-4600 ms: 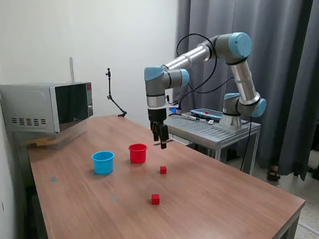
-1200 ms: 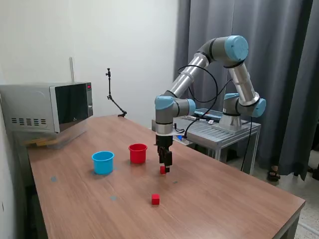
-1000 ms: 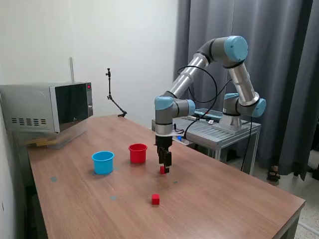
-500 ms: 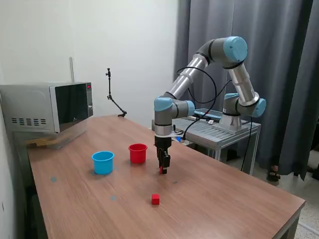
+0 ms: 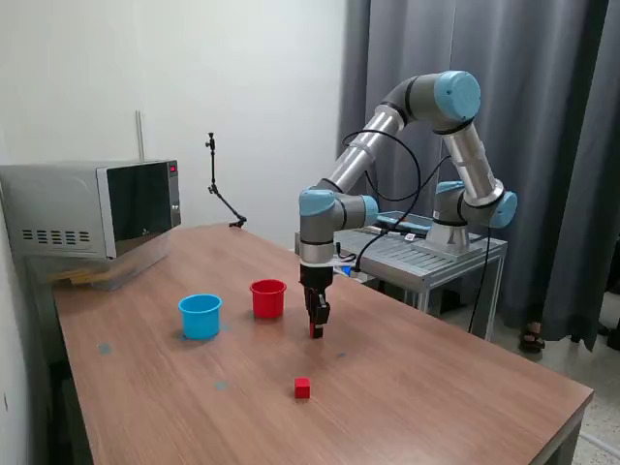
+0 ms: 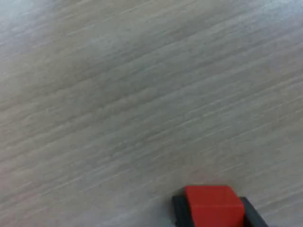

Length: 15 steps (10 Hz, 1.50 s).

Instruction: Place red objects in the red bin, and blue objects in the blue bin.

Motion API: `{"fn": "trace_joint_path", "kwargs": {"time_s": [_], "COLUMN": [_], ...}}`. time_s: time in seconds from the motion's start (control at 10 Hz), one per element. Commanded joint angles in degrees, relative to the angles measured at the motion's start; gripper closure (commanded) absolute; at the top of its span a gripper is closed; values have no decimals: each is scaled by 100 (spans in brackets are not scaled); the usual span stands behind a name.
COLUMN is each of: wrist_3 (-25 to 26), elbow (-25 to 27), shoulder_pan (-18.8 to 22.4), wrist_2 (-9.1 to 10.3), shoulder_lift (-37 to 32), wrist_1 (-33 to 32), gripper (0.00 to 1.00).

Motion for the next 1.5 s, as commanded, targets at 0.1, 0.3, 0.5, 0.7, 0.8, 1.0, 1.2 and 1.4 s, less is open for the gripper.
{"fn": "trace_joint_path", "kwargs": {"time_s": [0.1,0.3,0.5,0.7,0.8,1.0,1.2,1.4], "wrist_3": [-41,-50,-85,-217,-235,-261,-253,-244], "elbow": [-83,-127,-338,-347,-373,-479,-479,-470], "shoulder_pan": [-26,-166,-604,-799,-817,-826,-835,-966], "wrist_2": [-173,-173,-182,-182,-182,-191,-200,-191], "shoulder_lift": [-104,-560,-991,-1221,-1222,-1204,-1178,-1134], "wrist_1": [94,882,1366,1597,1598,1580,1571,1545], "gripper": [100,100,100,100,100,100,100,100]}}
